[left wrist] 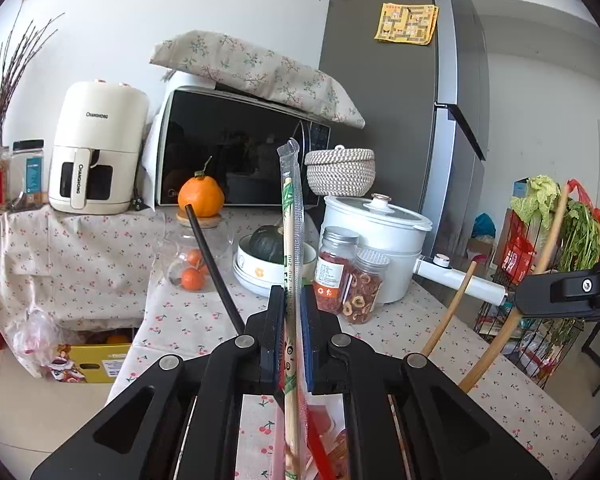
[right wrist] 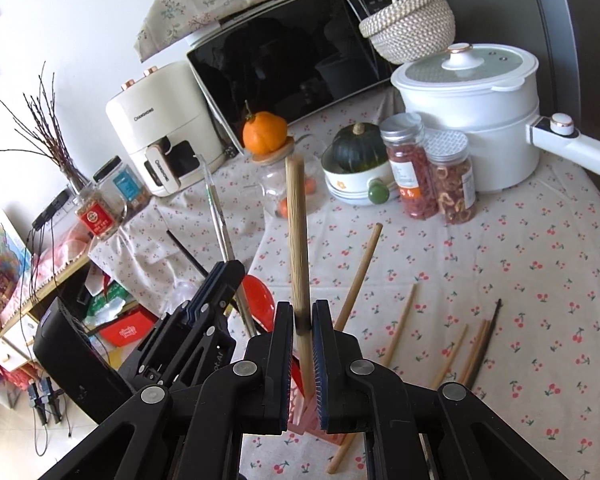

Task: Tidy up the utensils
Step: 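Lower the wrapped chopsticks into the basket with the left tool while the right tool lowers its wooden chopstick in, then open both tools and withdraw them from the basket over the loose chopsticks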

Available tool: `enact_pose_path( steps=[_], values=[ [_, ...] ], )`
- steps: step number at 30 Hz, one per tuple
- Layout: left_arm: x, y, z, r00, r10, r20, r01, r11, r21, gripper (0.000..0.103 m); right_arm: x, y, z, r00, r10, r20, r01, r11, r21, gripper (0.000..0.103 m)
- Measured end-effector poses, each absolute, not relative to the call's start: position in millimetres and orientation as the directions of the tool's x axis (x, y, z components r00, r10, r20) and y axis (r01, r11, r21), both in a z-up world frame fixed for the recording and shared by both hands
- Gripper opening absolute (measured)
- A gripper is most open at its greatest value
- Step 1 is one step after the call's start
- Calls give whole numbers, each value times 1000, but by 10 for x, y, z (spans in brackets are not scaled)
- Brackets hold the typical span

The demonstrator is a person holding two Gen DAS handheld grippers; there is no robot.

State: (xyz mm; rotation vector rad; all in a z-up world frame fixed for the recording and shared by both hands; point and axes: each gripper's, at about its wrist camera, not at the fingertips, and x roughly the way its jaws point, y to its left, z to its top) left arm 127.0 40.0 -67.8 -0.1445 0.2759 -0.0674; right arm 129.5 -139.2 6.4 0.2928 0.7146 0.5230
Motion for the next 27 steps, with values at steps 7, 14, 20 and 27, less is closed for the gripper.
enact_pose_path(
  steps=[7, 14, 20, 27],
  values=[
    [1158, 493, -568, 932, -104, -347, 47, 984, -169, 45, 1294, -1492, 83, 626, 581, -519, -344, 804, 485, 16],
    [999, 526, -453, 864, -115, -491, 27, 983, -183, 68, 1107, -1749, 238, 662, 588, -464, -345, 789, 508, 41],
    [833, 486, -359, 805, -97, -585, -18, 982, -187, 90, 1054, -1980, 214, 680, 562, -470, -304, 801, 516, 58],
    [686, 393, -299, 756, -88, -649, -20, 988, -156, 100, 995, -2093, 103, 692, 486, -533, -259, 858, 444, 86]
  ],
)
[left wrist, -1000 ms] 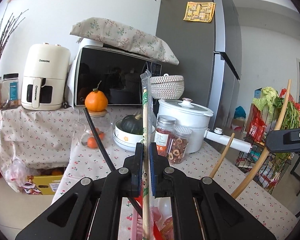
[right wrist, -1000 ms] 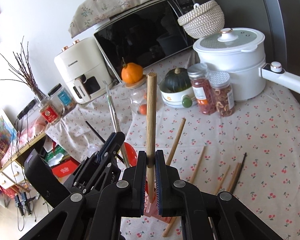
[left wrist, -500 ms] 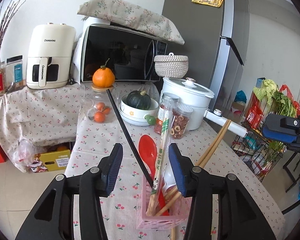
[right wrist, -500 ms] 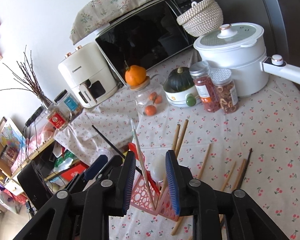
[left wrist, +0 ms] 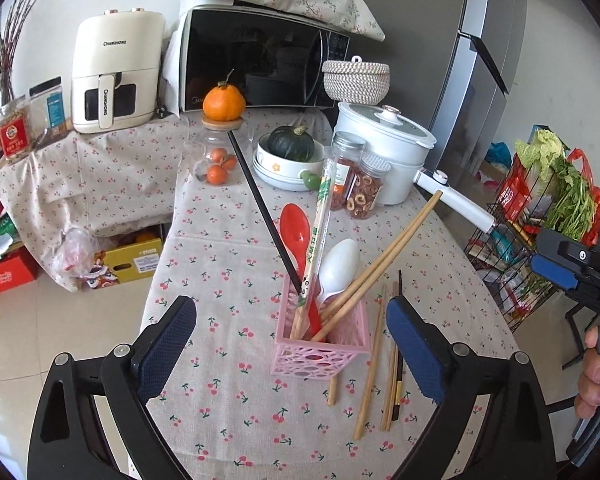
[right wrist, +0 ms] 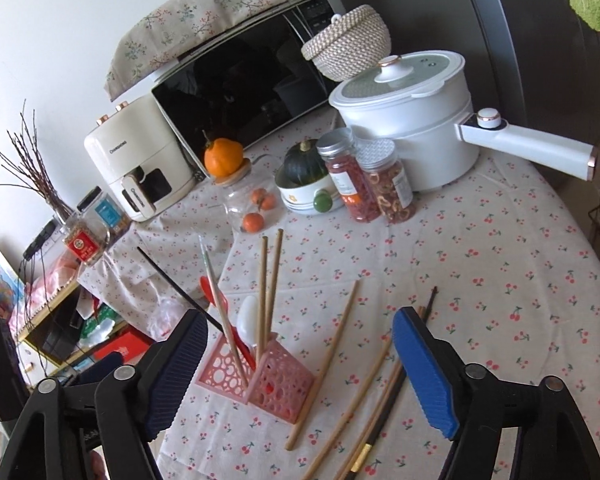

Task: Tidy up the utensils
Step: 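Open both tools and withdraw them from the basket over the loose chopsticks, then grasp the black chopstick with the right tool while the left tool grasps two wooden chopsticks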

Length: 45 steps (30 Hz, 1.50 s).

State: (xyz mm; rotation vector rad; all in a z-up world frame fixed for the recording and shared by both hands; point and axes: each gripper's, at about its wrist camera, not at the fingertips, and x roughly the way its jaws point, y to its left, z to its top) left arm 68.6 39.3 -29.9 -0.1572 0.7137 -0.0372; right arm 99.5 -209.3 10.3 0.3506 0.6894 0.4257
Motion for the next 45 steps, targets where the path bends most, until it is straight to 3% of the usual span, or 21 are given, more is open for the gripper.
enact_pose_path(
  steps=[6, 13, 23, 29, 45],
  values=[
    [602, 353, -325, 753, -121, -647, 19, 987, -162, 103, 1022, -2118, -83, 687, 407, -602, -215, 905, 366, 96],
    [590, 222, -496, 710, -157, -687, 82, 987, -141, 103, 1239, -2093, -459, 619, 318, -718, -152, 945, 288, 97],
    [574, 180, -725, 627, -238, -742, 124, 970, -207, 103, 1753, -2025, -1176, 463, 173, -870, -53, 984, 168, 97],
    [621, 130, -823, 596, -223, -771, 128, 975, -183, 103, 1937, -2028, -1429, 420, 95, -902, -14, 995, 98, 97],
    [622, -5, -945, 533, -245, -810, 160, 969, -188, 103, 2106, -1935, -1655, 365, 52, -929, 22, 998, 64, 97]
  ],
)
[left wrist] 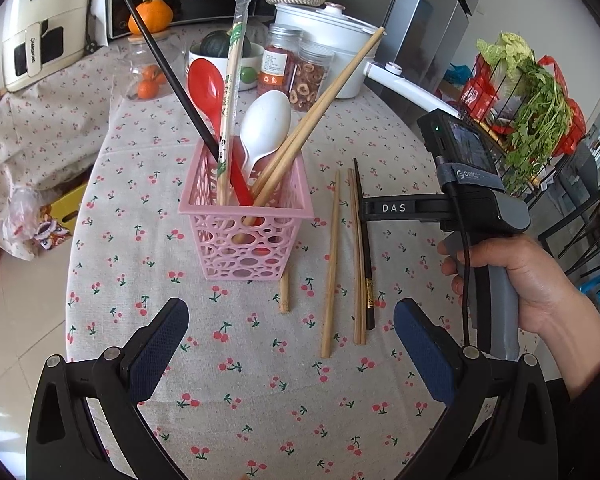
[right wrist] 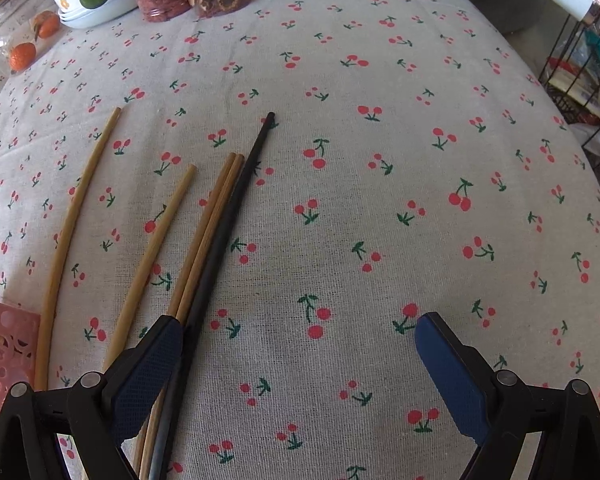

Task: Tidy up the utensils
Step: 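Grasp the black chopstick with the right tool while the left tool grasps two wooden chopsticks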

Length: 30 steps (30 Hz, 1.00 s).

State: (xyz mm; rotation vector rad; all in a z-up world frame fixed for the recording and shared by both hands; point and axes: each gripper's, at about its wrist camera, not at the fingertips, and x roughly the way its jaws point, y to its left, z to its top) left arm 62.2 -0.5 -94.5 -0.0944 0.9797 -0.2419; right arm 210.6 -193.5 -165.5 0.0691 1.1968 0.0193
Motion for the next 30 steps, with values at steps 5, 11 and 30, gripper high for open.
enact_pose_path(
  steps=[5, 11, 30],
  values=[
    [611, -24, -951, 534, -243, -810, 161, 970, -184, 103, 2135, -1906, -1665, 371, 44, -928, 28, 998, 58, 97],
    [611, -42, -964, 530, -239, -814, 163, 970, -178, 103, 2172, -1909, -1647, 337, -4, -942, 49, 999, 14, 97],
    [571, -347, -1023, 499, -291, -816, 232, 952, -197, 103, 2073, -2029, -1568, 332, 67, -941, -3, 998, 70, 7]
  ],
)
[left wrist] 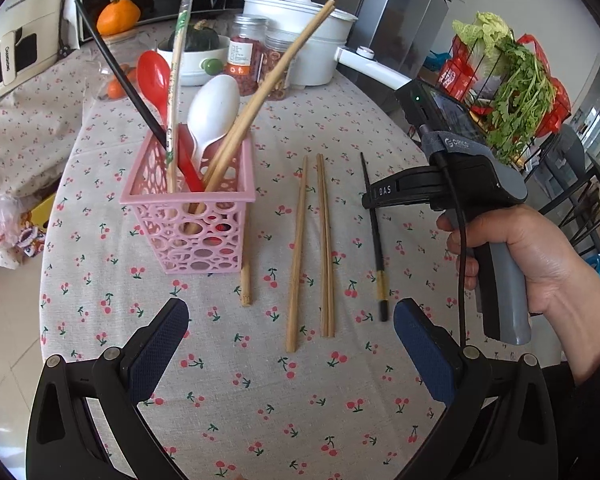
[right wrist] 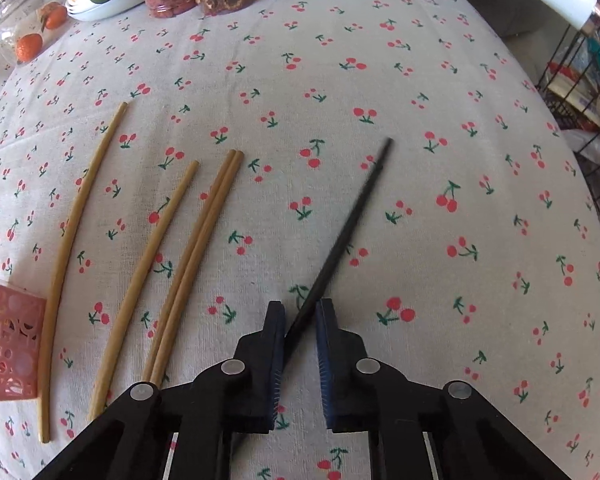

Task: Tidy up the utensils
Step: 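Grasp the black chopstick with the right tool while the left tool grasps two wooden chopsticks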

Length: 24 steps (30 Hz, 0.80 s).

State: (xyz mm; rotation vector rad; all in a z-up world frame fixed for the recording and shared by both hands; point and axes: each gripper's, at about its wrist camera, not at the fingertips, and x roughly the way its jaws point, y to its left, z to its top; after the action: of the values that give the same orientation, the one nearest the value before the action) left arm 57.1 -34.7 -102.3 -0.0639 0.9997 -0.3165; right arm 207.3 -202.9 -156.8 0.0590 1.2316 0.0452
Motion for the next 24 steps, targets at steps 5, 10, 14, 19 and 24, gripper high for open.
enact_pose_path(
  steps=[5, 10, 14, 19, 24],
  values=[
    [571, -757, -1131, 458, -244, -855, 287, 951, -117, 103, 1907, -2380, -1530, 332, 79, -940, 29, 995, 94, 4],
    [768, -1228, -1172, 451, -167, -877, 321, 947, -15, 103, 1732, -2781, -1432, 355, 103, -929, 71, 988, 136, 4],
    [1177, -1443, -1271, 419, -144, -896, 280, 960, -24, 99, 1626, -3051, -1459, 346, 124, -930, 97, 981, 167, 5],
    [1714, -1588, -1417, 383, -85, -920, 240, 971, 10, 63, 1542, -3311, -1407, 359, 179, -916, 125, 963, 237, 5],
    [2110, -1585, -1545, 364, -47, -930, 193, 981, 26, 30, 1560, -3371, -1346, 379, 232, -896, 118, 948, 295, 5]
  ],
)
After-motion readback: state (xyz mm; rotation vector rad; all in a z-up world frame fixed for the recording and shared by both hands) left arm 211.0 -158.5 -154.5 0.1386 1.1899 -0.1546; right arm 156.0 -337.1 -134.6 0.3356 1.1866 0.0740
